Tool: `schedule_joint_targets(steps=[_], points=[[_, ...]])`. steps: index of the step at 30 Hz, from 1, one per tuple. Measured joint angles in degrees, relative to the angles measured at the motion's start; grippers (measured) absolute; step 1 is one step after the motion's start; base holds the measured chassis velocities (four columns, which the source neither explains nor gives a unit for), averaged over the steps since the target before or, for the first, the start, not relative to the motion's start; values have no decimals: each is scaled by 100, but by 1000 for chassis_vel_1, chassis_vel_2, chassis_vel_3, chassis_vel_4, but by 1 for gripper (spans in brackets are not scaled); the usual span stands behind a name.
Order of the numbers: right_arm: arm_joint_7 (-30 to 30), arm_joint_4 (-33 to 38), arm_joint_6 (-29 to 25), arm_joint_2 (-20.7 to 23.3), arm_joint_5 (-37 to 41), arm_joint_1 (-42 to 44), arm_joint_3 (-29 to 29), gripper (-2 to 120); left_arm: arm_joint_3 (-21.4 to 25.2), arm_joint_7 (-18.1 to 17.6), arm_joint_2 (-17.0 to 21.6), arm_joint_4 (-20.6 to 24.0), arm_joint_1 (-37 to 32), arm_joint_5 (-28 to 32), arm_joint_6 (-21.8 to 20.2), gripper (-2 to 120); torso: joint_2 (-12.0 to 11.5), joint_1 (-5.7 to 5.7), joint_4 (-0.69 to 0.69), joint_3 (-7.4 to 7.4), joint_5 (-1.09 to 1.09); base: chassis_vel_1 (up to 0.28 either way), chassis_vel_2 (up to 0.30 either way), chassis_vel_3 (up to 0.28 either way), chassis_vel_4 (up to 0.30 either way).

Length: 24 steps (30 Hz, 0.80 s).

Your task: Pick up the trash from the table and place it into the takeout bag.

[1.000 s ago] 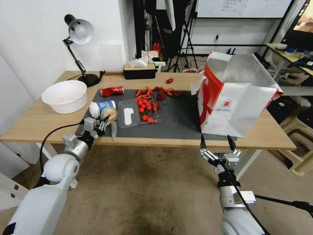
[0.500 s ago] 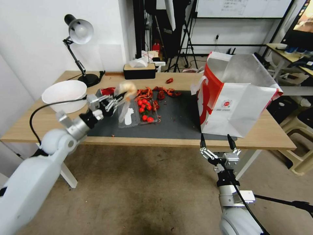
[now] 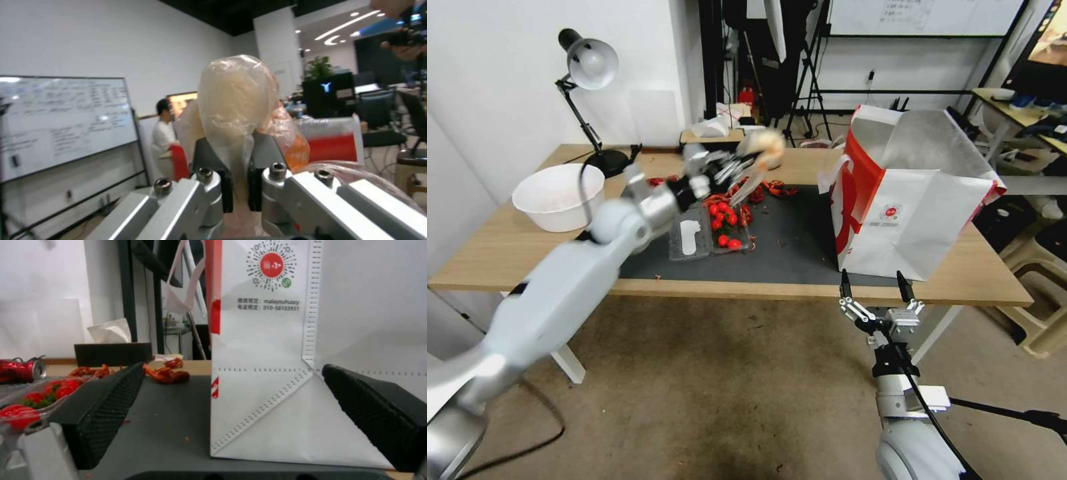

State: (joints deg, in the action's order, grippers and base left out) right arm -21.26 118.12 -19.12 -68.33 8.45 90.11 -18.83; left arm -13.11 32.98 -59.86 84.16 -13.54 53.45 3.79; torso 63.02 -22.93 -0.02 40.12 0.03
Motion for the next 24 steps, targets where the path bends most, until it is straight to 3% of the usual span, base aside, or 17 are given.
schedule_joint_targets(steps=[1,3,4,5,10,21,24], points=[[0,0,0,0,0,0,0,100,0,0,0,0,0,0,0,5,0,0,0,0,0,0,0,0,0],[-16,-30,-8,-24,-13,-16,-29,100,-946,-116,-757,-604,942,108,-13,5,0,0,-2,0,0,0,0,0,0],[-16,-30,-8,-24,-13,-16,-29,100,-946,-116,-757,-604,942,108,-13,5,0,0,-2,0,0,0,0,0,0],[-30,-45,-10,-37,-8,-63,-50,100,-1383,-190,-1145,-933,1368,189,-17,5,0,0,0,0,-1,0,0,0,0],[-37,-67,-10,-70,16,-130,-54,100,-1805,-245,-1584,-1496,1903,213,-16,5,0,0,1,-1,-2,0,0,0,0],[-32,-114,-27,-132,23,-194,-24,100,-2277,-91,-1995,-2212,2550,124,-339,5,0,1,2,-1,-2,0,0,0,0],[-30,-114,-32,-142,25,-199,-20,100,-2313,-33,-2135,-2432,2680,27,-390,12,0,1,2,-1,-2,0,0,0,0]])
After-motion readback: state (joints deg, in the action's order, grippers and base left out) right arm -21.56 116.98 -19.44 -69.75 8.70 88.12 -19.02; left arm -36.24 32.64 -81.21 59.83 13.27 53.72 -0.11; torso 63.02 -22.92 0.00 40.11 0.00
